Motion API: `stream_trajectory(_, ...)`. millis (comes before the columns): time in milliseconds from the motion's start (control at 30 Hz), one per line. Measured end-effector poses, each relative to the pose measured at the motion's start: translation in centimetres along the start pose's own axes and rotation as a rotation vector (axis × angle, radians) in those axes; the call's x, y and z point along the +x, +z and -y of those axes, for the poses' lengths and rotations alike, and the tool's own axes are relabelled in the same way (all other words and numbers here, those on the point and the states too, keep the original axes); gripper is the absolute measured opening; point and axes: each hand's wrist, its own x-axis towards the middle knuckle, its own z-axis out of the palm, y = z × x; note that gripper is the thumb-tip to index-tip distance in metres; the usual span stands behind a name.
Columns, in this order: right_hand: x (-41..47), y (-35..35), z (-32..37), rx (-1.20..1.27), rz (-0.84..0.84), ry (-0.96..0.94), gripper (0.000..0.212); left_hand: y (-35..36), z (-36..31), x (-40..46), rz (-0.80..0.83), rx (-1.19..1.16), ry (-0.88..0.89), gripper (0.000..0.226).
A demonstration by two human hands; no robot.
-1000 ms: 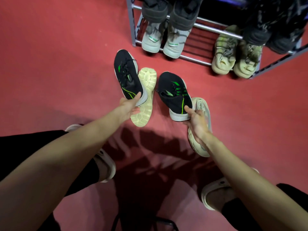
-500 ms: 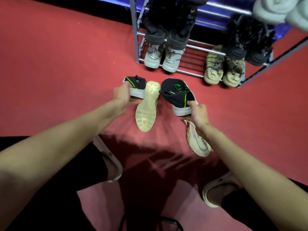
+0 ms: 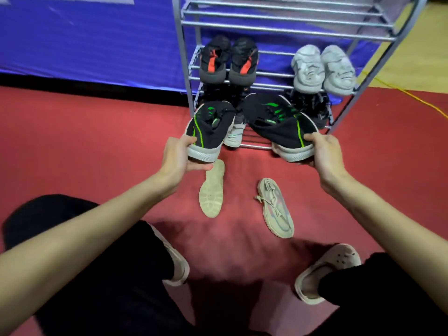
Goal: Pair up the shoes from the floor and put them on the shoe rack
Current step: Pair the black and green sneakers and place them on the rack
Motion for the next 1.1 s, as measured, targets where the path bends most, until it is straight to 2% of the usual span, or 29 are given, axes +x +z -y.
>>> stream_trajectory(200, -1.0, -1.4, 4.7, 0.237, -0.160, -0.100, 0.019, 1.1, -5.0, -1.5, 0.055, -0.070, 0.208, 0.025)
stream_trajectory(267, -0.4, -1.2, 6.2, 0.279, -0.172, -0.137, 0.019, 1.4, -6.3, -0.8, 0.082, -0.075, 0.252, 0.016)
stream_trajectory(333, 0.6, -0.6, 7.4, 0.291, -0.150, -0.138, 0.020, 1.8, -7.7, 0.2, 0.127, -0.090, 0.283, 0.008)
stream_trajectory(400, 1.9, 0.4, 8.7, 0.346, -0.094, -0.120, 0.022, 2.4, -9.2, 1.8, 0.154, -0.104, 0.287, 0.019)
stream_trajectory(500, 4.9, 2.6, 9.8, 0.391, -0.027, -0.144, 0.017, 3.7, -11.2, 4.4, 0.188, -0.172, 0.292, 0.009)
stream_trajectory(700, 11.8, 7.1, 11.7, 0.454, -0.025, -0.119, 0.014, 4.9, -14.2, 11.2, 0.151, -0.162, 0.316, 0.008)
stream_trajectory(733, 12.9, 7.8, 12.0, 0.450, -0.025, -0.122, 0.022, 5.0, -14.5, 12.2, 0.139, -0.156, 0.320, 0.008)
stream_trajectory(833, 16.9, 10.0, 12.7, 0.390, -0.032, -0.129, 0.068, 5.5, -15.2, 15.9, 0.141, -0.172, 0.321, 0.006)
stream_trajectory(900, 19.3, 11.3, 12.9, 0.399, -0.010, -0.141, 0.077, 6.0, -15.7, 17.8, 0.130, -0.218, 0.310, 0.009)
stream_trajectory(1000, 21.5, 13.0, 13.7, 0.409, 0.002, -0.114, 0.074, 6.6, -16.3, 20.2, 0.152, -0.323, 0.302, 0.018)
stream_trajectory(1100, 23.8, 14.5, 13.9, 0.451, 0.004, -0.106, 0.053, 6.9, -16.6, 22.2, 0.159, -0.369, 0.292, 0.015)
